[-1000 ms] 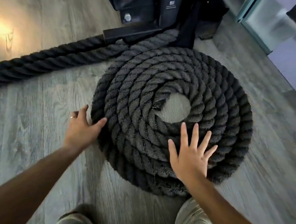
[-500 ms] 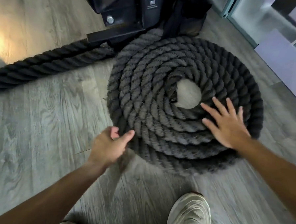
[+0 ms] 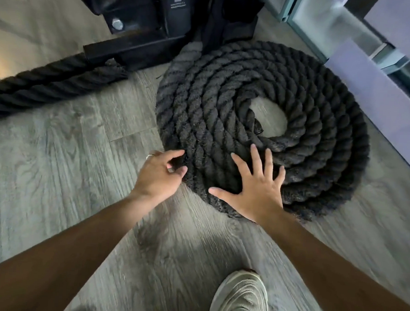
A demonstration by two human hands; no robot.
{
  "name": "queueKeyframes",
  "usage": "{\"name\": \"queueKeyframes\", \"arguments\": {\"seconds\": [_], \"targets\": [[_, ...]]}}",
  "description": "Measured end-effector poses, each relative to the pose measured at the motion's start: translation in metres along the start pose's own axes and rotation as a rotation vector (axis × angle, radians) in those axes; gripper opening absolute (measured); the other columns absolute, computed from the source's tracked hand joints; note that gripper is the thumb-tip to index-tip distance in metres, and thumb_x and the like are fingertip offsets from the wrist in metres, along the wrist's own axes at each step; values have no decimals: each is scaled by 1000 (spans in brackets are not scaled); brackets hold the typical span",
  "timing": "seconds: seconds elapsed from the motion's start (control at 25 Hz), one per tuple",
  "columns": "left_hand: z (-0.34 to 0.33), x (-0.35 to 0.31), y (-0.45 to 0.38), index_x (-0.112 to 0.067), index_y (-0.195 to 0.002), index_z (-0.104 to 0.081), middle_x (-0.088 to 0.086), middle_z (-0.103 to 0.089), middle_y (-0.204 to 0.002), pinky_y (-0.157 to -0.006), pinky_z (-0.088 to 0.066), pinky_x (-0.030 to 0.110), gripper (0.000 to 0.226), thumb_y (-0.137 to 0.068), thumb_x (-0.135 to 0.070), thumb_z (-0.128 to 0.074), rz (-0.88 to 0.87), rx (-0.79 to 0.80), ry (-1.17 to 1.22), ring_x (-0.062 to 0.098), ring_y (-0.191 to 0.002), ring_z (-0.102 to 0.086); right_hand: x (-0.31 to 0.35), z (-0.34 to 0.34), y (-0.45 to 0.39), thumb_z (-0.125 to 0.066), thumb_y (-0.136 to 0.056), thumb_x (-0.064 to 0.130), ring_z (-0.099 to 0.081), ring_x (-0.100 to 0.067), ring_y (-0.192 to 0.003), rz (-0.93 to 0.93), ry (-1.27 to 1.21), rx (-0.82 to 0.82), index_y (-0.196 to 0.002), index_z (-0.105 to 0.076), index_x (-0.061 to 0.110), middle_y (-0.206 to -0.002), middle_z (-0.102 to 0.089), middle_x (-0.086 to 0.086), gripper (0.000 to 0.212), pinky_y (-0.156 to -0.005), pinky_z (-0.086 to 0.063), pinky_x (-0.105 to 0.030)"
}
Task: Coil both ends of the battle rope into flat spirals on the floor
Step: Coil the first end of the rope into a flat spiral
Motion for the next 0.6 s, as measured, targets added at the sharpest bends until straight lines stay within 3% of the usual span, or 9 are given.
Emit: {"name": "queueKeyframes", "arguments": {"seconds": [0.08, 0.12, 0.24, 0.36, 0.48, 0.6], "targets": [[-5, -2, -2, -45, -125, -67, -17, -52, -109, -86, -57, 27, 43, -83, -38, -76, 67, -48, 30, 0, -96, -63, -7, 2, -6, -5, -66, 104, 19, -30, -153, 21, 51, -38, -156, -7, 50, -170, 14, 4, 104, -115, 5, -67], [-12, -4, -2, -43, -125, -68, -18, -52, -109, -86, -58, 26, 46, -81, -36, -78, 96, -60, 67, 0, -95, -64, -13, 4, -9, -4, -70, 101, 16, -30, -154, 33, 73, -67, -155, -8, 51, -170, 11, 5, 99, -115, 1, -67], [-38, -18, 1, -31, -132, -67, -27, -48, -100, -87, -46, 4, 59, -76, -28, -84, 130, -26, 173, 5, -101, -65, -42, 11, -17, -6, -75, 98, 10, -27, -155, 64, 88, -89, -153, -13, 53, -171, 3, 7, 91, -115, -6, -67], [-51, -25, 6, -29, -138, -61, -8, -53, -117, -96, -54, 21, 68, -75, -24, -86, 118, 81, 220, 9, -106, -67, -57, 17, -22, -8, -75, 98, 8, -25, -155, 87, 96, -74, -153, -14, 54, -170, 0, 8, 90, -115, -8, -66], [-25, -18, 11, -33, -136, -62, 10, -57, -129, -86, -46, 5, 53, -87, -18, -77, 37, 166, 169, 3, -108, -63, -51, 18, -20, -12, -76, 98, 8, -23, -155, 81, 87, -77, -153, -15, 54, -170, -2, 9, 89, -116, -8, -63], [20, -1, 13, -31, -138, -61, -2, -64, -135, -71, -42, -2, 45, -94, -21, -69, 1, 186, 88, -1, -121, -58, -43, 31, -20, -28, -81, 91, -6, -21, -153, 36, -68, -107, -144, -41, 52, -165, -23, 8, 75, -117, -8, -60]]}}
Point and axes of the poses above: each hand's wrist, its own y-axis away from the middle knuckle, its own z-axis out of the back of the hand, x = y × z, the point moved 7 cm from there along -y, towards the middle knuckle
